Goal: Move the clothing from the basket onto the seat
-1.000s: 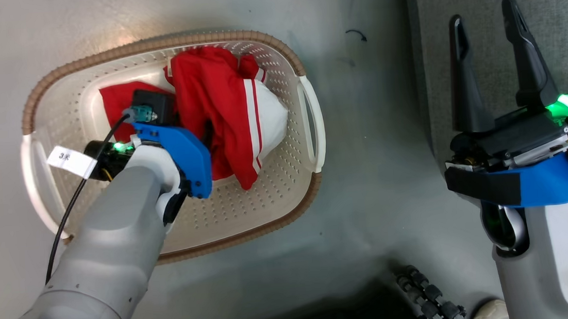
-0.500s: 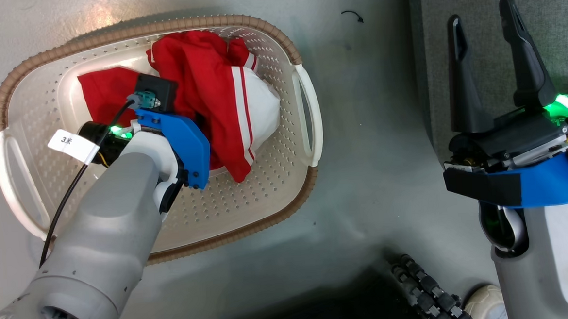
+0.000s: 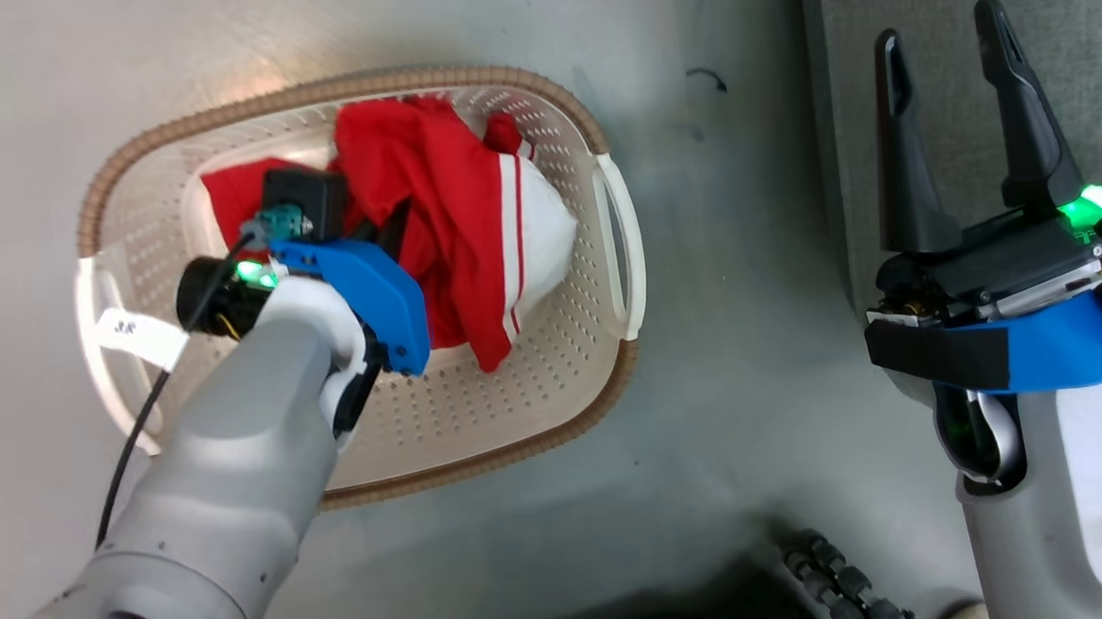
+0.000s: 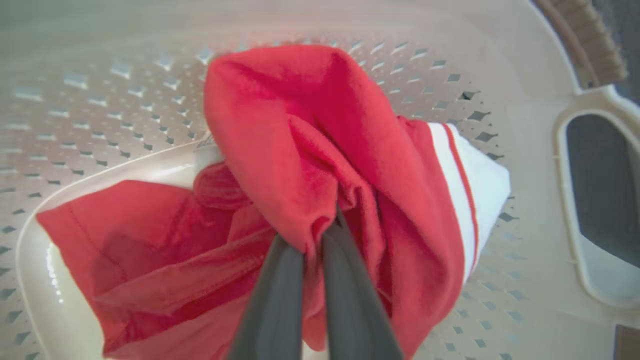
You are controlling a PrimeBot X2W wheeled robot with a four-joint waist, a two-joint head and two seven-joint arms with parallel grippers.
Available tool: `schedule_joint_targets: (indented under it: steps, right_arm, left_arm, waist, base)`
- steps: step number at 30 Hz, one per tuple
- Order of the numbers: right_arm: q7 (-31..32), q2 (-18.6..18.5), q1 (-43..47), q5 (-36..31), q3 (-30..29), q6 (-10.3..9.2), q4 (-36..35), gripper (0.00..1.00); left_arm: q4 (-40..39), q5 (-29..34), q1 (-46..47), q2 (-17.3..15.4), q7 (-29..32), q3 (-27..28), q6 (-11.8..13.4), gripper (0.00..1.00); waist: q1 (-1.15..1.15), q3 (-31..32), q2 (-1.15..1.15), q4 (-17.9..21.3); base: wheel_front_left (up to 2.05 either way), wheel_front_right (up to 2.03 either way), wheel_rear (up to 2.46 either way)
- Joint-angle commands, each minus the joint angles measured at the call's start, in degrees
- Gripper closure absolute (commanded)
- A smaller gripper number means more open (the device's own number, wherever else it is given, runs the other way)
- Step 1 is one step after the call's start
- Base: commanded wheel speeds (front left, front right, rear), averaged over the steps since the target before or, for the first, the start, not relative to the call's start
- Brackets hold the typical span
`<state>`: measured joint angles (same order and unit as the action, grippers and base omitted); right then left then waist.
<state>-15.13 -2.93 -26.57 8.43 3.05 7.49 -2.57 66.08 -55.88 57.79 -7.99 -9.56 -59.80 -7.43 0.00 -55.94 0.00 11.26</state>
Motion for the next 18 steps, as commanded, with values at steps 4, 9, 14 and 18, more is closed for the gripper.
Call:
schedule_joint_targets:
  steps: [4,9,14,18]
  right_arm:
    - [0.0,0.1,1.6,-1.0,-0.7,0.01,1.2,0.00]
    - [0.0,0.1,3.1,-1.5,-0.5,0.02,2.5,0.00]
    - [0.0,-0.3,4.5,-1.6,0.1,0.02,4.0,0.00]
    - [0.0,-0.5,5.9,-1.1,0.0,0.02,5.1,0.00]
  left_arm:
    - [-1.3,-1.8,-2.9,0.0,-3.3,-0.9,0.0,1.00]
    - [-1.7,-2.8,-5.3,-0.3,-4.9,-1.3,0.0,1.00]
    - [-3.5,-3.3,-8.2,-1.0,-5.7,0.2,0.0,1.00]
    - [-7.3,-0.6,-11.6,-2.7,-5.7,3.9,0.0,1.00]
  waist:
    - [0.00,7.0,0.00,-2.8]
    - [0.00,12.0,0.00,-4.3]
    - [0.00,18.7,0.00,-5.4]
    - [0.00,24.5,0.00,-6.4]
  base:
    - [0.00,0.00,0.00]
    - [0.00,0.00,0.00]
    - [0.00,0.00,0.00]
    - [0.00,0.00,0.00]
